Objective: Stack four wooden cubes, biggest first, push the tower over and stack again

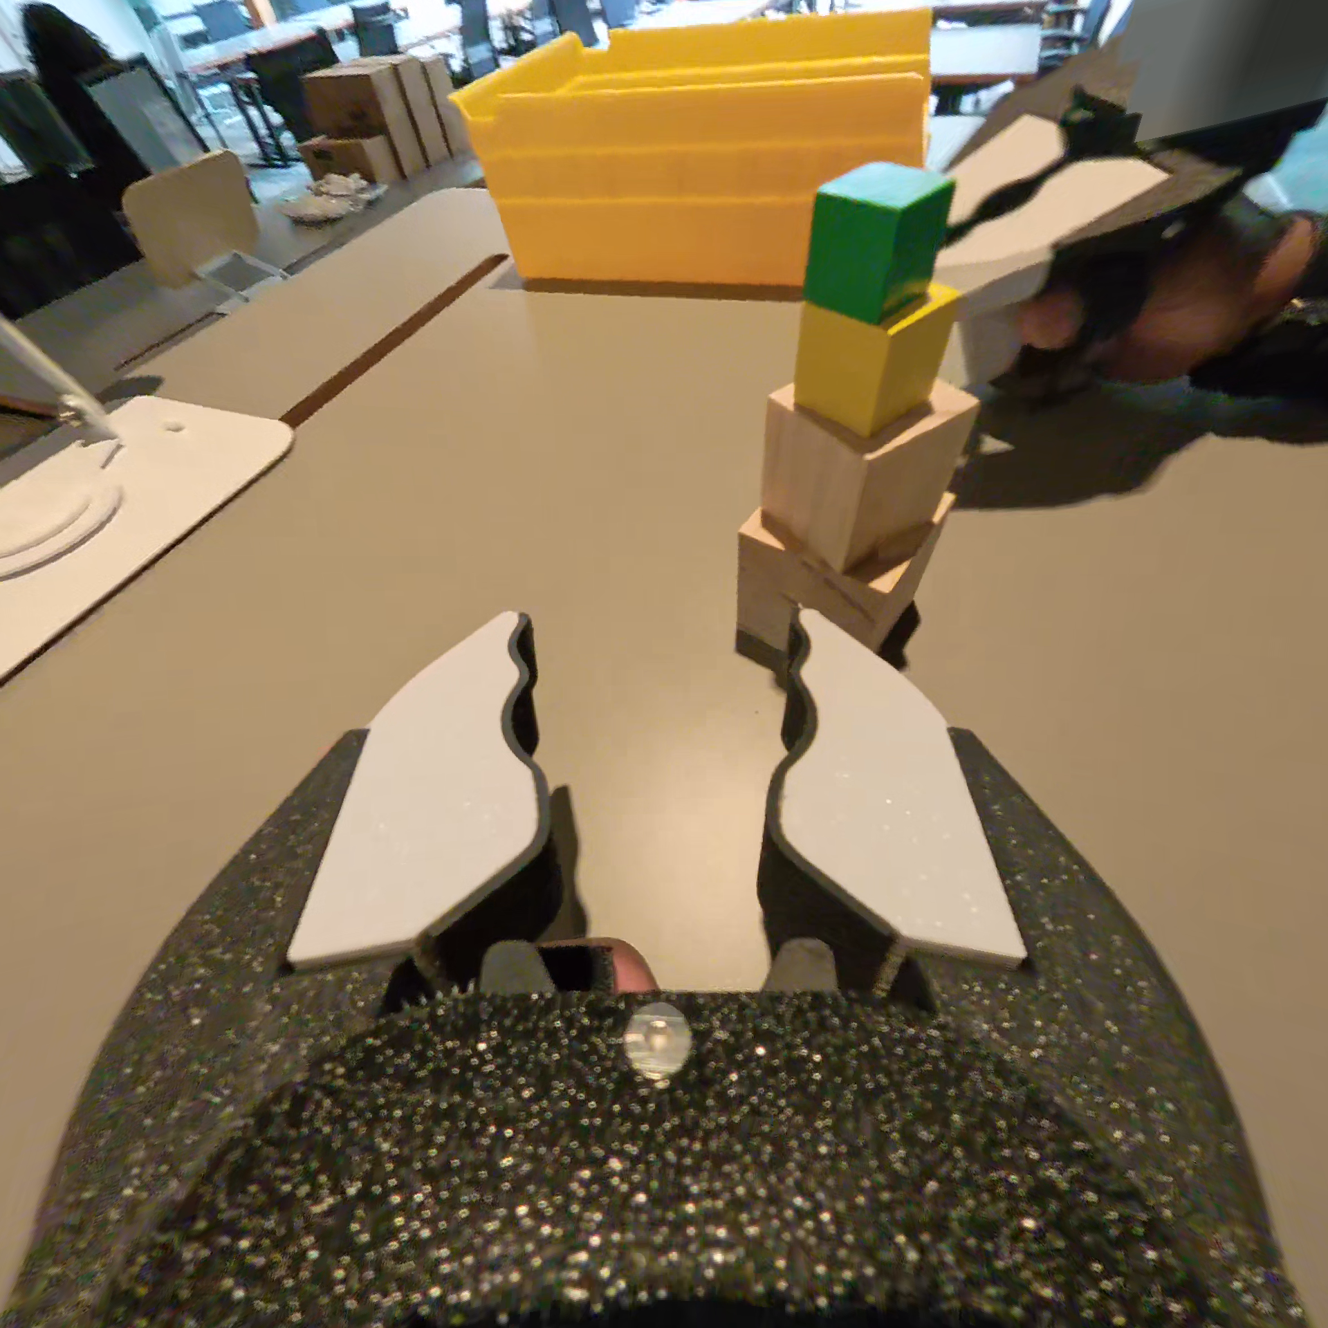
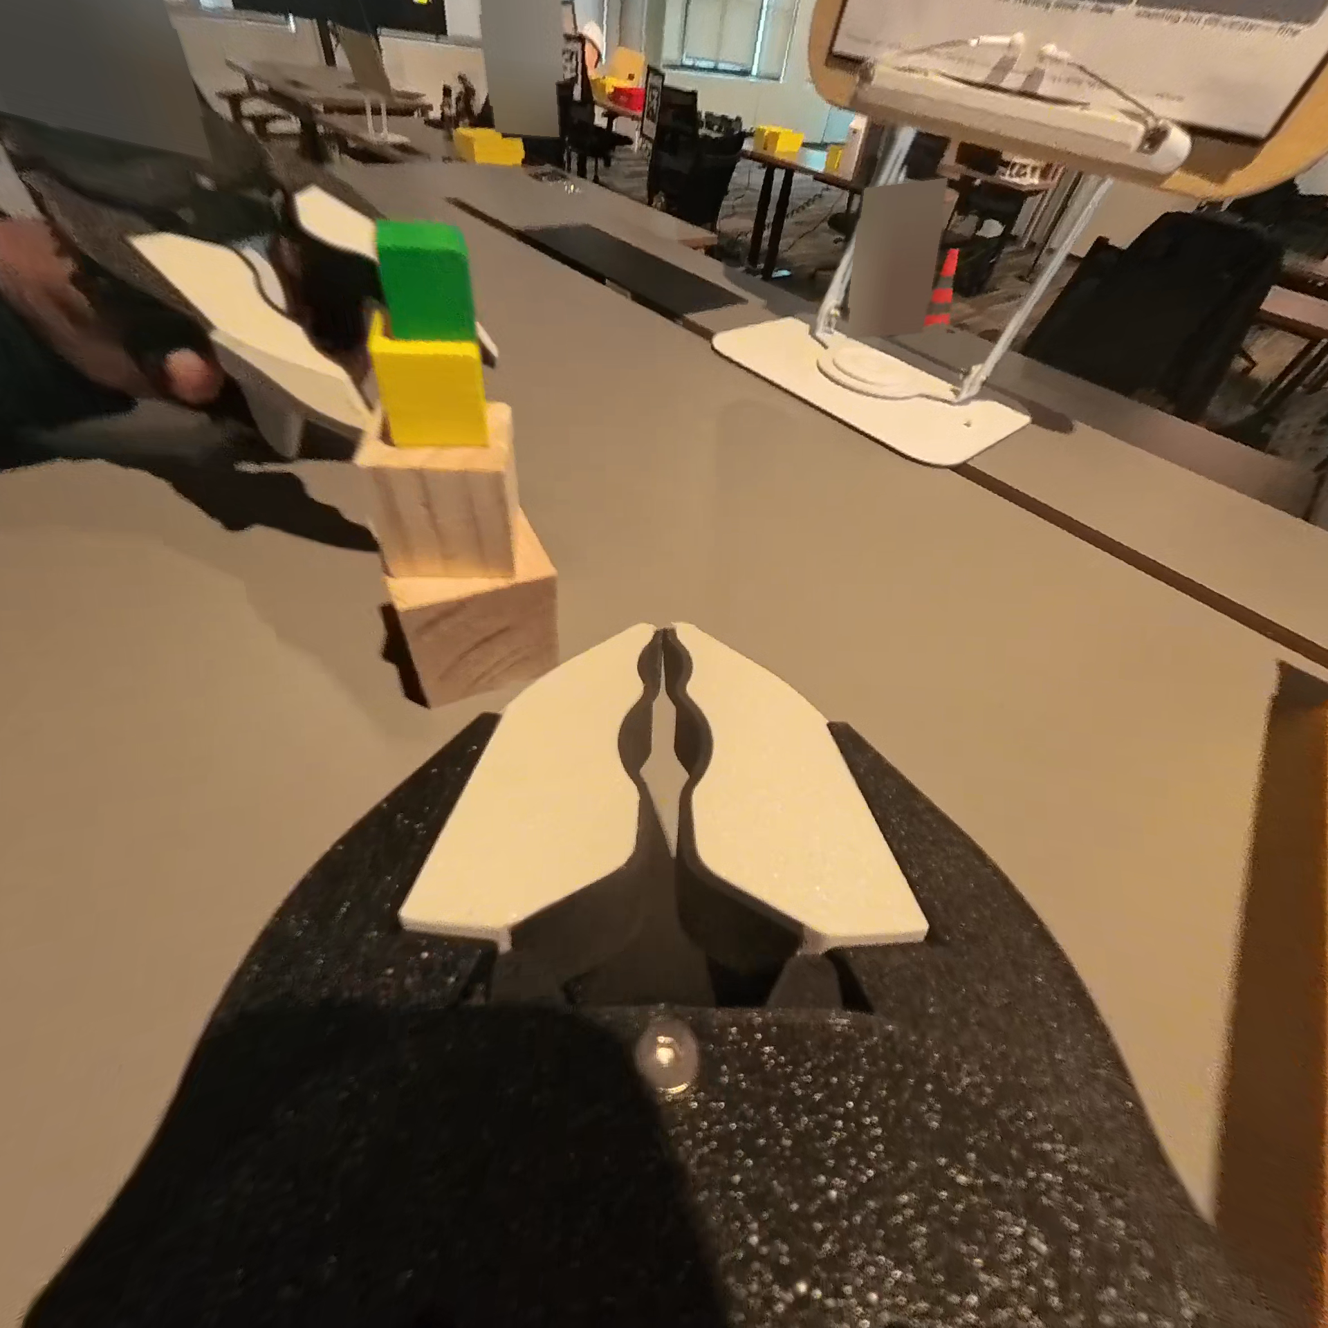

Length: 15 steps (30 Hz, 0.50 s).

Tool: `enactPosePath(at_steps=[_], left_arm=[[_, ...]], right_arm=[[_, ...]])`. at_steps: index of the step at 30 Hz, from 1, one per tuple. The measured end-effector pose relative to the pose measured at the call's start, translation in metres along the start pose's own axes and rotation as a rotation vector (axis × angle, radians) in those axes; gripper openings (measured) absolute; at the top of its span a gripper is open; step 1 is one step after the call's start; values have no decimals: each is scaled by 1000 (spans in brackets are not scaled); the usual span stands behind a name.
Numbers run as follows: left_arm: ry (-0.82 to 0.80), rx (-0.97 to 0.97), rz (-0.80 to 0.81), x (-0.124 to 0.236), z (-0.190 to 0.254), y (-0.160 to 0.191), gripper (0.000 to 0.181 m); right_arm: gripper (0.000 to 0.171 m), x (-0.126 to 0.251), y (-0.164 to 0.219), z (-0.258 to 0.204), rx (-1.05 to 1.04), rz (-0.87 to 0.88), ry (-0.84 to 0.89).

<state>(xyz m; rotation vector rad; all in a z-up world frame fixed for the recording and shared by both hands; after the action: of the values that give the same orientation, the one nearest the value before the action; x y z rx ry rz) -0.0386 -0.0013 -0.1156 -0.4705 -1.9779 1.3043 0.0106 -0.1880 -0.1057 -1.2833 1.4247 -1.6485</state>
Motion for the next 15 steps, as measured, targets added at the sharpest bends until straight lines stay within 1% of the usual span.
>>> enactPosePath(at_steps=[1, 4, 8, 12, 15], left_arm=[[-18, 11, 10, 1, -2, -1, 65], [-42, 58, 3, -4, -1, -5, 60], [-155, -7, -108, -16, -3, -2, 59], [-147, 13, -81, -22, 6, -10, 58], [-149, 13, -73, -22, 7, -13, 57]], right_arm=[[0, 1, -2, -6, -17, 18, -7], [0, 1, -5, -26, -32, 54, -3], [0, -5, -4, -44, 4, 42, 37], [0, -16, 0, -45, 15, -10, 125], [0, -25, 0, -45, 5, -34, 152]])
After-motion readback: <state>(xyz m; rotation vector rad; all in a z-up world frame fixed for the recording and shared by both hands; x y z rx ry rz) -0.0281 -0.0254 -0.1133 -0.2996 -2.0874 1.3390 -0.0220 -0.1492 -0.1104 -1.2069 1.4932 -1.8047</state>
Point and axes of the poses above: each gripper's, where its closed fingertips meet, x back along the fingers, y out of its underside, z = x × y across the jaws, the point moved 3 cm from there along x, back along the fingers, and after that the axes turned 10 degrees about -x, right-handed, at the moved point
